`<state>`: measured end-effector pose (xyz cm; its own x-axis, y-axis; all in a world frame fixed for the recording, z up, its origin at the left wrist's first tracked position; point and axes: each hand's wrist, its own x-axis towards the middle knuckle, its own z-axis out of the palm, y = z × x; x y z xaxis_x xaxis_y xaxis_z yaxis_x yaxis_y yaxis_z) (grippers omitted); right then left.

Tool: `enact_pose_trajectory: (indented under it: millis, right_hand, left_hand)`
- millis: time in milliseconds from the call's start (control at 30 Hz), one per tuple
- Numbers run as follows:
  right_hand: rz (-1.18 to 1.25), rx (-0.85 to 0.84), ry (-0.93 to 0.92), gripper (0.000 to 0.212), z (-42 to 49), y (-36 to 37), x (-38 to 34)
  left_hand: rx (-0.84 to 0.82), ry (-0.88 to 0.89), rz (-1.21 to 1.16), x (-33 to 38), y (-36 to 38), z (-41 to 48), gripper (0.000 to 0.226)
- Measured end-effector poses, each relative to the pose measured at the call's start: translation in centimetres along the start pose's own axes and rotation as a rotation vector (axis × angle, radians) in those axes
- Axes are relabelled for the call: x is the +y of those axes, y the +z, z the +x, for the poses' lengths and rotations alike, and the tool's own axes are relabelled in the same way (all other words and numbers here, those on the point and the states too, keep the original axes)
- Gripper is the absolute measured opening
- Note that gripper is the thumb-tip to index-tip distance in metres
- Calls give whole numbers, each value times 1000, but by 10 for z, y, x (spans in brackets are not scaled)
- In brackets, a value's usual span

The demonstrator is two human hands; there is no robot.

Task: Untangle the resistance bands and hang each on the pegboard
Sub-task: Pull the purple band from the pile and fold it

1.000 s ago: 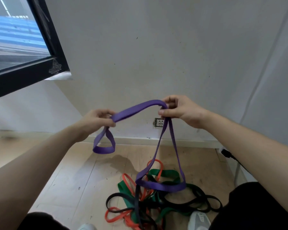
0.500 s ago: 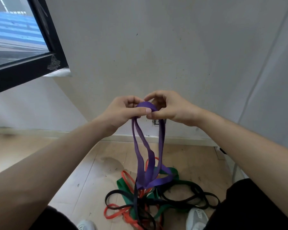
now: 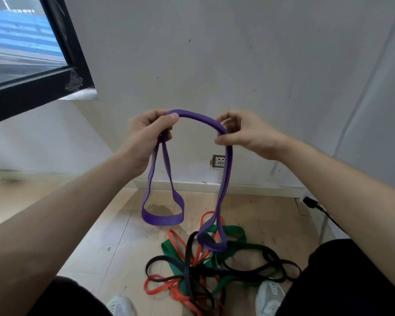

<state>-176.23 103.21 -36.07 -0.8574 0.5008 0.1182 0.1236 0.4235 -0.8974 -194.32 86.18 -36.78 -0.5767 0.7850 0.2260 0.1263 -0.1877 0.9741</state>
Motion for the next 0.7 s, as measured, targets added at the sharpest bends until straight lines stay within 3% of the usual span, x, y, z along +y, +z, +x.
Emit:
enact_pose_trajectory:
  millis: [167, 400, 567, 700]
  right_hand:
    - [131, 145, -136, 31, -2, -3, -16]
    - [43, 192, -238, 34, -7, 13, -29]
    - [-69, 146, -238, 43, -12, 15, -31]
    - [-48, -17, -143, 49, -13, 10, -24]
  left_hand:
    - [-90, -46, 93, -8, -10, -2, 24]
    - [-161, -2, 111, 1, 13, -13, 43]
    - [-187, 37, 91, 1, 19, -13, 43]
    - [-217, 16, 76, 0, 19, -13, 34]
